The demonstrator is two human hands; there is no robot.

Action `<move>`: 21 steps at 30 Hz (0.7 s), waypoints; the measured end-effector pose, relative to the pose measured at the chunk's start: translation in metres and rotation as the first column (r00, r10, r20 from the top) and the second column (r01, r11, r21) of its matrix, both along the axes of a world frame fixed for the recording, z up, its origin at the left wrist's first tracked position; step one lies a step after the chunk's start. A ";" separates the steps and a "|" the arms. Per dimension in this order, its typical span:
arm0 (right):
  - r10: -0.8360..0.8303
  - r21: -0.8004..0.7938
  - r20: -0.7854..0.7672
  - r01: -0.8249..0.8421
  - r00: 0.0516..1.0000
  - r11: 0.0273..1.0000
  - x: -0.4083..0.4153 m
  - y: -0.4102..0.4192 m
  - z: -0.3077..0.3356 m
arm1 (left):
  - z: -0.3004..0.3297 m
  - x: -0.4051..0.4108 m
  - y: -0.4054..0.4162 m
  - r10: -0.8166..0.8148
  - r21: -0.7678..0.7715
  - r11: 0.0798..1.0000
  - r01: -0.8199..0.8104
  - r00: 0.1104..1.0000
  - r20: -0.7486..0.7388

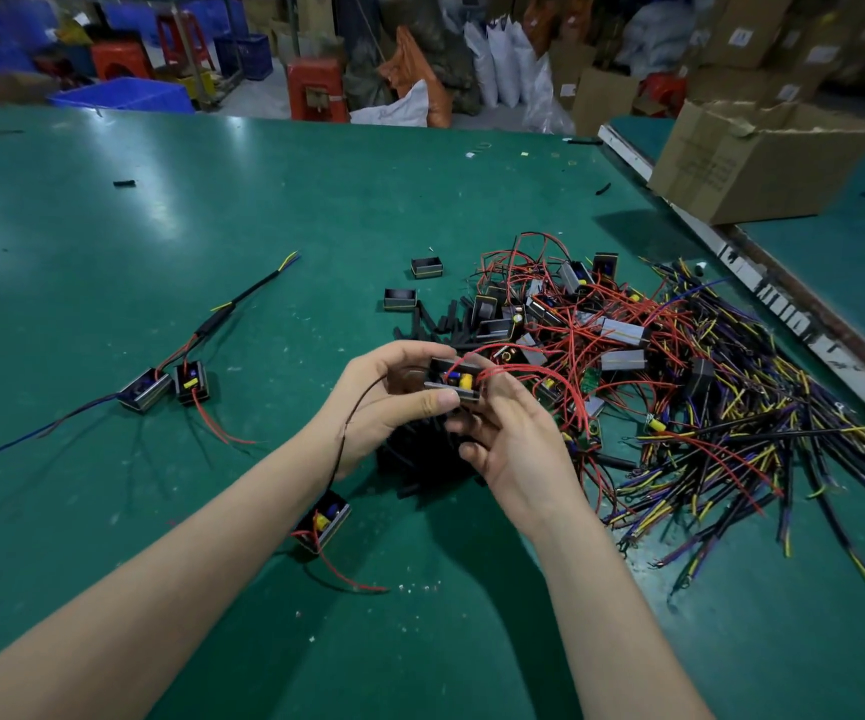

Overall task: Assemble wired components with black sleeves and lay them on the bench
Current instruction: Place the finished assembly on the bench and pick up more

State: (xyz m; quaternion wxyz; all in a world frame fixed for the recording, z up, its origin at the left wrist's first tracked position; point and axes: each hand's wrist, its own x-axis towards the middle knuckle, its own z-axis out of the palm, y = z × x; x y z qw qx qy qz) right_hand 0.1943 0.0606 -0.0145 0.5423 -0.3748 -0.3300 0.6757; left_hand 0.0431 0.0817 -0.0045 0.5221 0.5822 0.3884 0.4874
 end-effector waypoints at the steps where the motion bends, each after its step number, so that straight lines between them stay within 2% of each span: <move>1: 0.014 -0.009 -0.047 -0.015 0.999 1.000 0.000 0.000 -0.001 | 0.001 0.002 -0.002 -0.007 0.009 1.000 0.007 1.000 -0.001; 4: 0.056 -0.072 -0.151 -0.067 0.987 0.995 -0.003 -0.003 0.000 | 0.005 0.004 -0.005 0.018 0.027 0.999 -0.018 1.000 -0.013; 10: 0.040 -0.085 -0.138 -0.052 0.990 0.995 -0.007 -0.004 -0.002 | 0.009 0.000 -0.011 0.069 0.089 0.994 -0.063 0.995 -0.076; 17: -0.030 0.014 -0.143 0.032 0.989 0.999 -0.002 -0.002 -0.005 | 0.017 0.007 -0.010 0.135 0.235 0.968 -0.082 0.966 -0.220; 21: 0.049 0.062 -0.168 -0.039 0.985 0.997 0.006 0.002 0.001 | 0.013 0.008 -0.006 0.285 0.293 0.934 -0.206 0.922 -0.261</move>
